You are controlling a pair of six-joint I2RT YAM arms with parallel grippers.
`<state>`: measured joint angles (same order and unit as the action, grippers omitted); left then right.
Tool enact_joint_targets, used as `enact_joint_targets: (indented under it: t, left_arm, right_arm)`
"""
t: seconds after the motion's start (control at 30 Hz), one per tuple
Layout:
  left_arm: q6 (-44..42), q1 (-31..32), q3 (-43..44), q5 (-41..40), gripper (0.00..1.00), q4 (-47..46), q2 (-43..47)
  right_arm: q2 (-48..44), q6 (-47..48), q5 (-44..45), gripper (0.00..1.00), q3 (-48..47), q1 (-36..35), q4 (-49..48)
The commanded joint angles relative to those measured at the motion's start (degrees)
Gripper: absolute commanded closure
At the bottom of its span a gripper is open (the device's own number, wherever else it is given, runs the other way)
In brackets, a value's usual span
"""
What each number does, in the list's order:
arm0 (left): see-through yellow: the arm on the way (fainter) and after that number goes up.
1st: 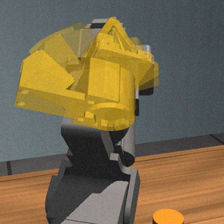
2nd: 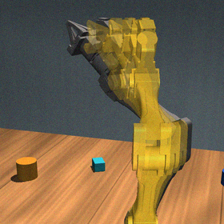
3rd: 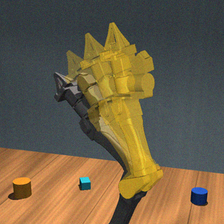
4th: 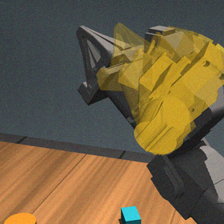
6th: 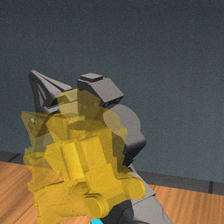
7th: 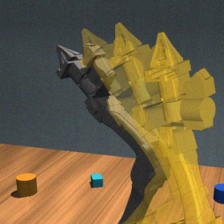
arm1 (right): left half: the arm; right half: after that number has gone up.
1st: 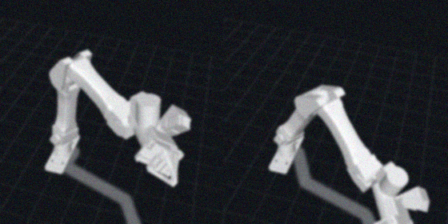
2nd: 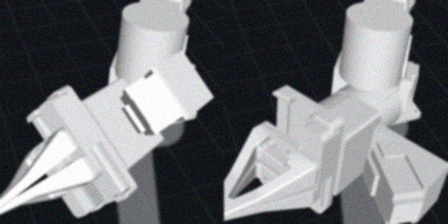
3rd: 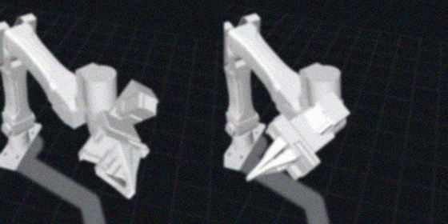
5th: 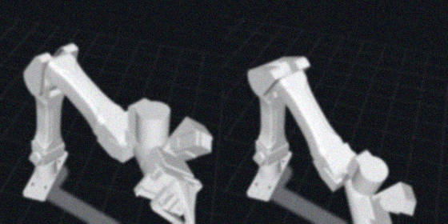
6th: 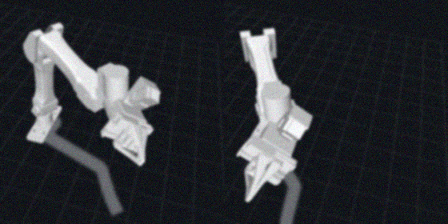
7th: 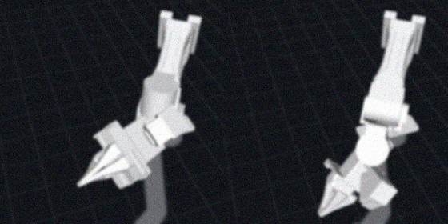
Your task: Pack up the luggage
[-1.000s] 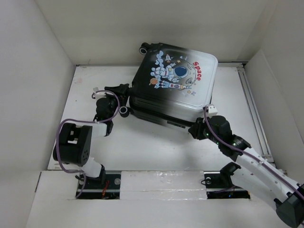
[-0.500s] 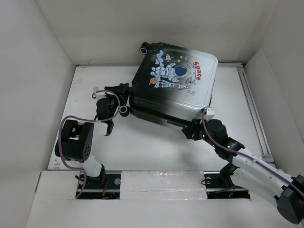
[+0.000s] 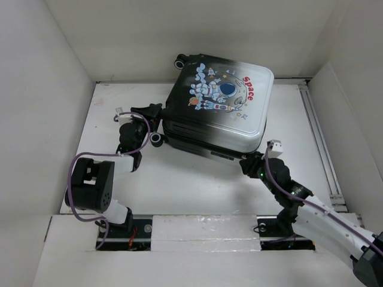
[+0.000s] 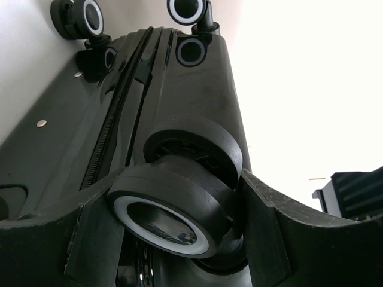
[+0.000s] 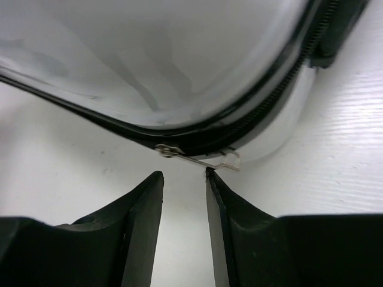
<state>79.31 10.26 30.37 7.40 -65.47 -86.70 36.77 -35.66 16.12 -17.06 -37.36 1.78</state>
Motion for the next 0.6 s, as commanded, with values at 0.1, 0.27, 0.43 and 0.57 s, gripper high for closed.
enact_joint_targets:
  t: [0.1, 0.27, 0.43, 0.57]
  left_arm:
    - [-7.41, -0.42, 0.22, -1.51, 1.0, -2.73, 4.6]
    - [-7.94, -0.42, 0.83, -1.51, 1.0, -1.41, 4.61]
    - [-7.94, -0.42, 0.83, -1.51, 1.0, -1.41, 4.08]
    - [-7.94, -0.42, 0.83, -0.98, 1.0, -2.12, 3.46]
  right_arm:
    - [-0.04, -1.61, 8.84, 0.55, -3.06, -0.08, 2.62]
    - [3.04, -1.08, 5.07, 0.52, -6.93, -0.77, 7.18]
    - [-0.04, -0.47, 2.7, 0.37, -8.17, -1.31, 10.27]
    - [3.99, 0.94, 2.16, 0.21, -10.87, -1.31, 10.95]
